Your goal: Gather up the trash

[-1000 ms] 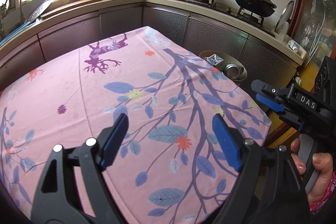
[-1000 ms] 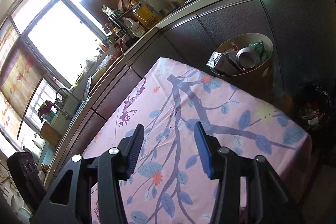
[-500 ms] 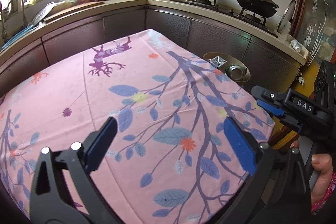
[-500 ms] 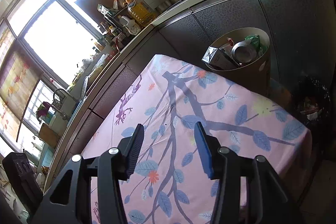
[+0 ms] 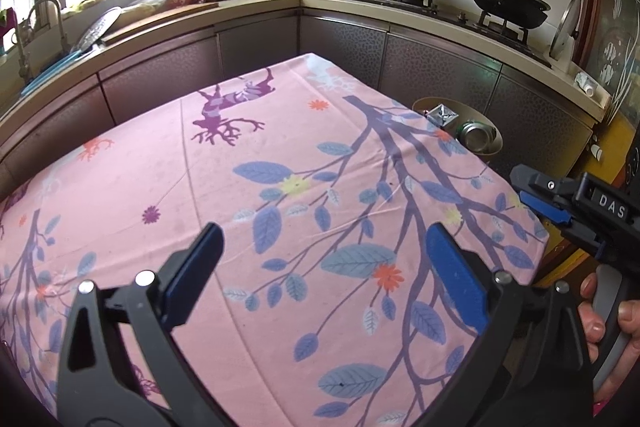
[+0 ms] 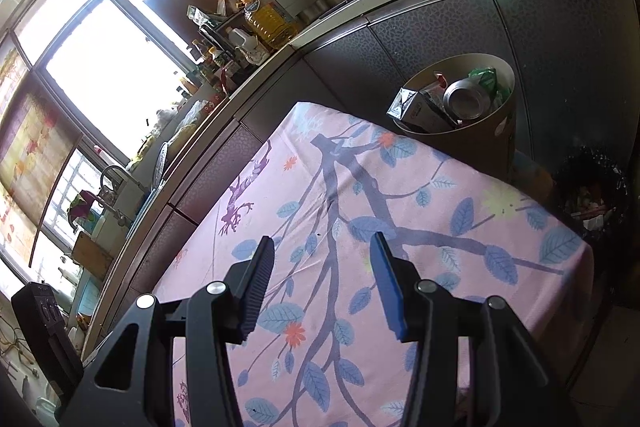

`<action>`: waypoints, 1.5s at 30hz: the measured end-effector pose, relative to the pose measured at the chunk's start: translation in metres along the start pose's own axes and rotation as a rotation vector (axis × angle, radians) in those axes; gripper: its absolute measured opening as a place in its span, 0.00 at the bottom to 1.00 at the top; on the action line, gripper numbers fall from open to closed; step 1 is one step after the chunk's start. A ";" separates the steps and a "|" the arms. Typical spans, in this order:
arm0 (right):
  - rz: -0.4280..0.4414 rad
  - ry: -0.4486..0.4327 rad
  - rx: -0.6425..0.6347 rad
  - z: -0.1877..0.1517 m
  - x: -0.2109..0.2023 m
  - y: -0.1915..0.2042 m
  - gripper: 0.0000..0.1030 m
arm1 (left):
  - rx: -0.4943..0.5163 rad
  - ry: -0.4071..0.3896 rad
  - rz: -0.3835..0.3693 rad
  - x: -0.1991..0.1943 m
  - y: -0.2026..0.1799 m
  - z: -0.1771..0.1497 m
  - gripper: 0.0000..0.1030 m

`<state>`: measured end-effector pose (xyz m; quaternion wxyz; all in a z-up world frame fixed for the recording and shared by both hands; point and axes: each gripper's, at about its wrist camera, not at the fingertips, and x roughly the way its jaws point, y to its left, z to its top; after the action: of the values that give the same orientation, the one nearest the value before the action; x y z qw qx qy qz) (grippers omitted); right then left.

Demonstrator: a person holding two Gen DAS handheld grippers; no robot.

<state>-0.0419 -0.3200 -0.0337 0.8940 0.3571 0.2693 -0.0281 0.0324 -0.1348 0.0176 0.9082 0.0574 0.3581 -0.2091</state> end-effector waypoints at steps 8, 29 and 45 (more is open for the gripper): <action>0.007 0.015 -0.001 -0.004 0.002 0.002 0.46 | 0.006 0.014 0.051 0.002 0.002 -0.001 0.94; 0.011 0.033 -0.004 -0.009 0.007 0.004 0.46 | -0.012 0.022 0.118 0.005 0.008 -0.001 0.94; 0.007 0.040 -0.004 -0.012 0.009 0.003 0.46 | -0.007 0.007 0.130 0.002 0.010 0.000 0.94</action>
<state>-0.0390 -0.3087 -0.0430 0.8892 0.3569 0.2858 -0.0171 0.0381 -0.1267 0.0156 0.9187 0.0781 0.3575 -0.1484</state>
